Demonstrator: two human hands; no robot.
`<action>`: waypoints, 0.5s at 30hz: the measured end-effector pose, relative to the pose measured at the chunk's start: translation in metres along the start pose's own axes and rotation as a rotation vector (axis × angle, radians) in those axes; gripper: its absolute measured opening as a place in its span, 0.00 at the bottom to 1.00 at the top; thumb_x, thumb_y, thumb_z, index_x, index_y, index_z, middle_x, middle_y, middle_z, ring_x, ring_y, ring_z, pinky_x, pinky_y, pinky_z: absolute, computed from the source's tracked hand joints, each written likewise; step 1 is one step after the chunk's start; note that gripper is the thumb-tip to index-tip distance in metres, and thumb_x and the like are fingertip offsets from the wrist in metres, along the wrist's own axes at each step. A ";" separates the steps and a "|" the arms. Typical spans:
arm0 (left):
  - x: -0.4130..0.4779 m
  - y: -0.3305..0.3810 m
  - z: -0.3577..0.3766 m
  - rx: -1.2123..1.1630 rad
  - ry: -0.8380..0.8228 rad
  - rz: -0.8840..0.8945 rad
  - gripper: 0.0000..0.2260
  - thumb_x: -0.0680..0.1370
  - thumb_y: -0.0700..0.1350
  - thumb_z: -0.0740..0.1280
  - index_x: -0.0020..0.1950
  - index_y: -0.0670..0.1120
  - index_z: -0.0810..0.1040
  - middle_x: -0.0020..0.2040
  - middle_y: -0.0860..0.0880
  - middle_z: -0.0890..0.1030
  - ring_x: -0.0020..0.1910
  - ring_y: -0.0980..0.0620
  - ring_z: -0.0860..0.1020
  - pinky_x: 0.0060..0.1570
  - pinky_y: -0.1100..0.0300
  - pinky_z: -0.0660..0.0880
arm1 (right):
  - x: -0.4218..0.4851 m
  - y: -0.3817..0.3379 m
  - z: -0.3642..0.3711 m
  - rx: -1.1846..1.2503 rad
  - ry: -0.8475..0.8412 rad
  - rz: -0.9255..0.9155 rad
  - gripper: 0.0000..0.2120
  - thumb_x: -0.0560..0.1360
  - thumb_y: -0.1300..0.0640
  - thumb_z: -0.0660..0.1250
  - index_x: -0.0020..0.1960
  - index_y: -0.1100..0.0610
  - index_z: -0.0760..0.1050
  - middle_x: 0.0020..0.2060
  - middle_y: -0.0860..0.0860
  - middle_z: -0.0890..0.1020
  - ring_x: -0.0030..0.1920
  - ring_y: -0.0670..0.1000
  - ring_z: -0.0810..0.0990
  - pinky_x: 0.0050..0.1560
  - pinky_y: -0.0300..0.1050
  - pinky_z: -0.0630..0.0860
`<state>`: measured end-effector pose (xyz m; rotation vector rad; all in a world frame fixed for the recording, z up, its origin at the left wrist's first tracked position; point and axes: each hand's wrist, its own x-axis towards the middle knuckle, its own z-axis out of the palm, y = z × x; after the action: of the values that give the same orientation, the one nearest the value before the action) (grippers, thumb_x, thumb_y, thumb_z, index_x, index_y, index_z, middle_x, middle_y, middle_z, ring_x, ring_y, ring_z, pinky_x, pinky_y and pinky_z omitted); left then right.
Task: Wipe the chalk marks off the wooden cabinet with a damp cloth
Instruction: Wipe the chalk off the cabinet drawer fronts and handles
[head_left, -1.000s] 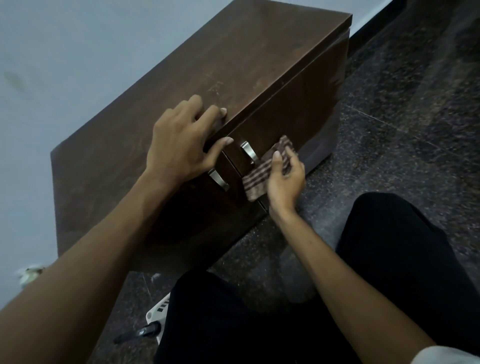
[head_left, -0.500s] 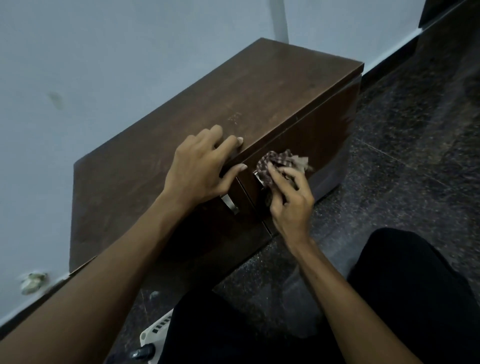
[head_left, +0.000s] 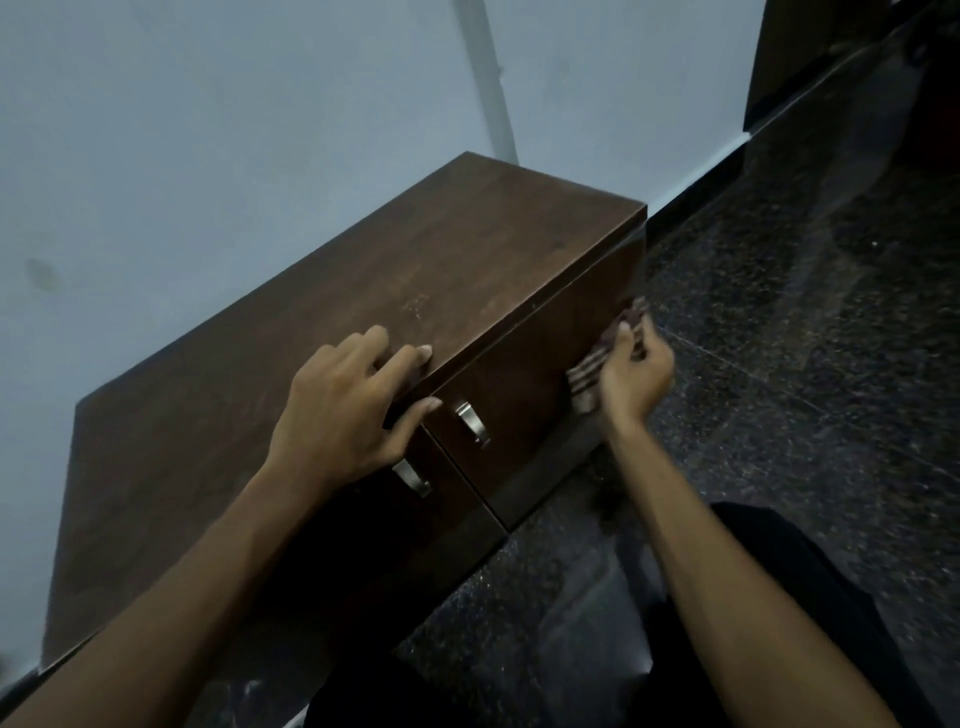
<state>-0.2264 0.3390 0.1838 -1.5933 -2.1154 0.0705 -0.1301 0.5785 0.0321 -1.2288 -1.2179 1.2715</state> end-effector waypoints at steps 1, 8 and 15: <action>0.000 0.000 0.000 -0.002 -0.003 0.003 0.18 0.77 0.58 0.69 0.58 0.46 0.74 0.43 0.47 0.70 0.37 0.53 0.63 0.35 0.58 0.62 | 0.021 -0.009 -0.002 0.014 0.003 0.007 0.19 0.80 0.56 0.66 0.70 0.59 0.74 0.65 0.58 0.78 0.65 0.55 0.76 0.68 0.45 0.70; -0.002 0.000 0.002 -0.010 -0.015 0.002 0.20 0.77 0.57 0.68 0.59 0.43 0.80 0.43 0.48 0.70 0.36 0.52 0.66 0.34 0.57 0.66 | 0.017 -0.060 0.012 0.150 0.045 -0.280 0.18 0.79 0.60 0.68 0.69 0.58 0.75 0.53 0.48 0.74 0.45 0.34 0.73 0.47 0.20 0.69; -0.002 -0.001 0.001 -0.008 -0.037 0.004 0.21 0.77 0.58 0.67 0.59 0.43 0.81 0.42 0.48 0.70 0.35 0.52 0.65 0.34 0.58 0.64 | 0.014 0.043 -0.008 -0.109 -0.059 -0.008 0.19 0.81 0.56 0.66 0.69 0.60 0.74 0.63 0.59 0.78 0.64 0.55 0.76 0.66 0.41 0.70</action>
<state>-0.2269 0.3375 0.1828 -1.6125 -2.1435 0.0929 -0.1221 0.5903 -0.0118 -1.2710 -1.3491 1.2574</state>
